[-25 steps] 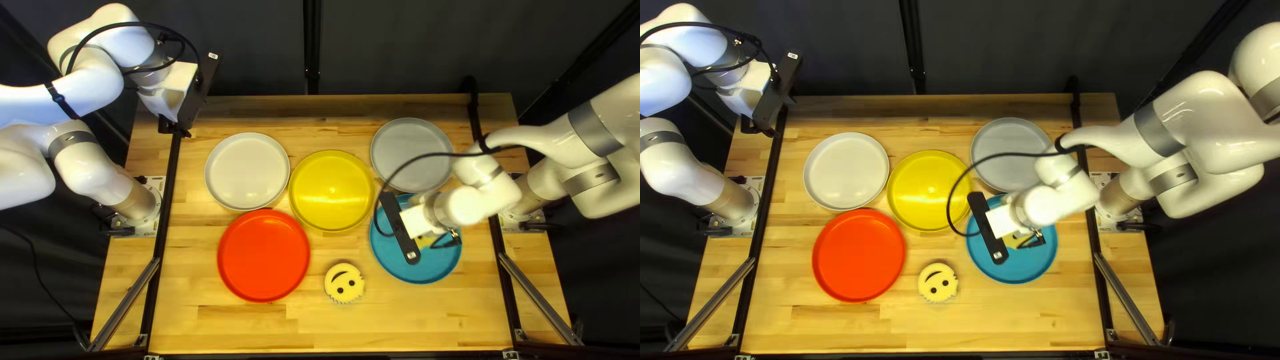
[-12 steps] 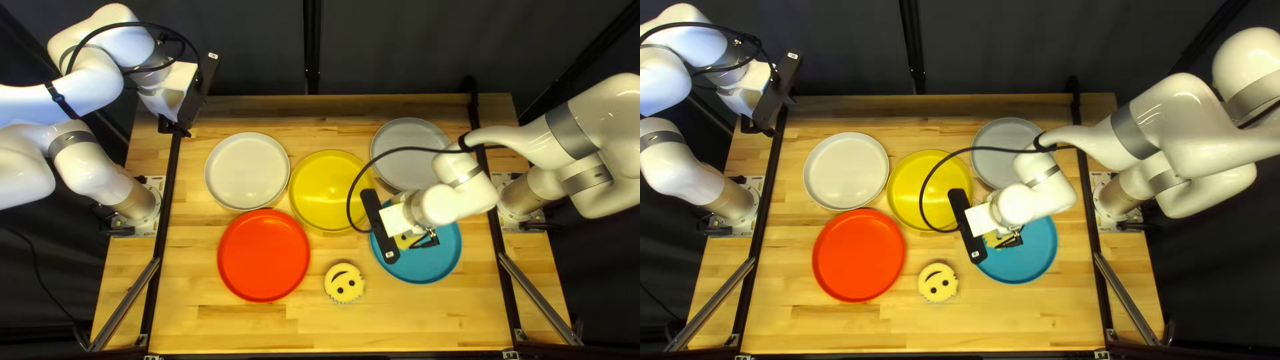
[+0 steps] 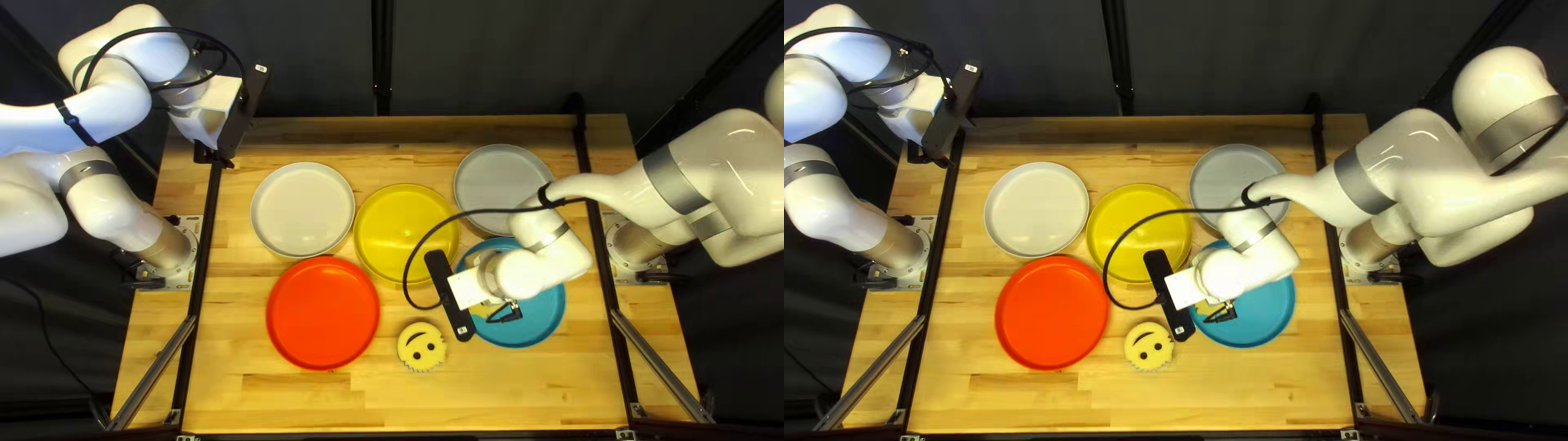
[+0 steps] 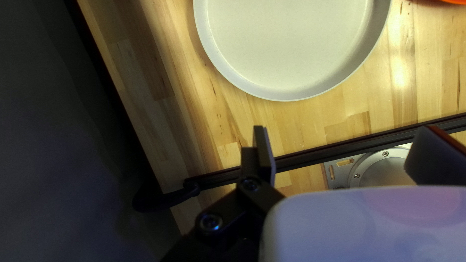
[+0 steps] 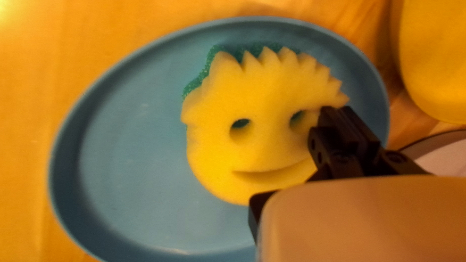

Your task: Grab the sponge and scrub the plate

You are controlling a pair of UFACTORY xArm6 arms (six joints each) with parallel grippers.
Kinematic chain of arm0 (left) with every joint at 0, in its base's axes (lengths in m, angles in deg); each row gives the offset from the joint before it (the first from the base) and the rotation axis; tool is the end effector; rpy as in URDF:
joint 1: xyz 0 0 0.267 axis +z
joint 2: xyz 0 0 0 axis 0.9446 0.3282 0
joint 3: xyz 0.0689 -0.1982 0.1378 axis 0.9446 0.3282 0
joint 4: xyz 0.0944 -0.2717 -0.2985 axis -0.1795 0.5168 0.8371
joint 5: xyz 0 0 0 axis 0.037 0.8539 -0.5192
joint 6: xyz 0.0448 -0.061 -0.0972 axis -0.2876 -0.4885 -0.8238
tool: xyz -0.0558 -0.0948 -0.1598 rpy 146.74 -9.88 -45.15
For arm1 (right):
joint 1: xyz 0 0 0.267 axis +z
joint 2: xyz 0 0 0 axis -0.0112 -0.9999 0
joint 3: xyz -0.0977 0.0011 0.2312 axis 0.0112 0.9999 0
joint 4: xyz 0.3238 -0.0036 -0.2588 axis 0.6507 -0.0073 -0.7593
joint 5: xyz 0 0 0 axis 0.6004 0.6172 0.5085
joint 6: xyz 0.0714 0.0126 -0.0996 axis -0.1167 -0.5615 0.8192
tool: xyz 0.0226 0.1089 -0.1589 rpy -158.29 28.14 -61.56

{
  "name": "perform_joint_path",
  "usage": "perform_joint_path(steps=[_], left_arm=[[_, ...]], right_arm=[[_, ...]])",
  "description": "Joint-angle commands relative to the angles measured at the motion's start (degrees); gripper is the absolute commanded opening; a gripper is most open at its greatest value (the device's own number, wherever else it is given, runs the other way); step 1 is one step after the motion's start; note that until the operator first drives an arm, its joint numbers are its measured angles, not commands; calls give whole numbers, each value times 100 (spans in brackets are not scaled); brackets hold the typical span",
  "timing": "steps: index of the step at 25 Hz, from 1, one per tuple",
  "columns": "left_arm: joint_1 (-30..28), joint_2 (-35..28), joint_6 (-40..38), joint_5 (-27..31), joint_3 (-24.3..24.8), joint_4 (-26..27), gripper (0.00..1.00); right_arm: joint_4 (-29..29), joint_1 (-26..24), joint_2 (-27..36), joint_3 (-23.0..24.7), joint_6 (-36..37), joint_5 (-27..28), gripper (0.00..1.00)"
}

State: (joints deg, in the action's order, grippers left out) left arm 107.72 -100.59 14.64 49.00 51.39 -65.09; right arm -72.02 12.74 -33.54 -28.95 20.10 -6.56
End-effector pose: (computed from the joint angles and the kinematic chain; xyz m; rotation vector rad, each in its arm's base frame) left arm 0.2960 0.1845 0.1914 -3.0921 0.4847 -0.2460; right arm 0.4132 0.0430 -0.0605 2.8668 0.5257 -0.0314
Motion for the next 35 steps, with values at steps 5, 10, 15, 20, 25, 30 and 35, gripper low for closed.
perform_joint_path(steps=[5, 10, 15, 20, 25, 30, 35], left_arm=[[0, 0, 0, 0, 0, 0, 100], [0, 0, 0, 0, 0, 0, 100], [0, 0, 0, 0, 0, 0, 100], [0, 0, 0, 0, 0, 0, 100], [0, 0, 0, 0, 0, 0, 100], [0, 0, 0, 0, 0, 0, 100], [0, 0, 0, 0, 0, 0, 100]], right_arm=[[127, -104, 239, 215, 27, 14, 0], [64, 505, 37, 59, -477, 33, 0], [12, 1184, -86, -154, -979, 277, 0], [-18, 1435, -229, -291, -1171, 351, 0], [-44, 1274, -153, -171, -1040, 281, 0], [-113, 624, 314, 331, -515, 137, 0], [-177, 40, 561, 594, -46, 47, 0]])
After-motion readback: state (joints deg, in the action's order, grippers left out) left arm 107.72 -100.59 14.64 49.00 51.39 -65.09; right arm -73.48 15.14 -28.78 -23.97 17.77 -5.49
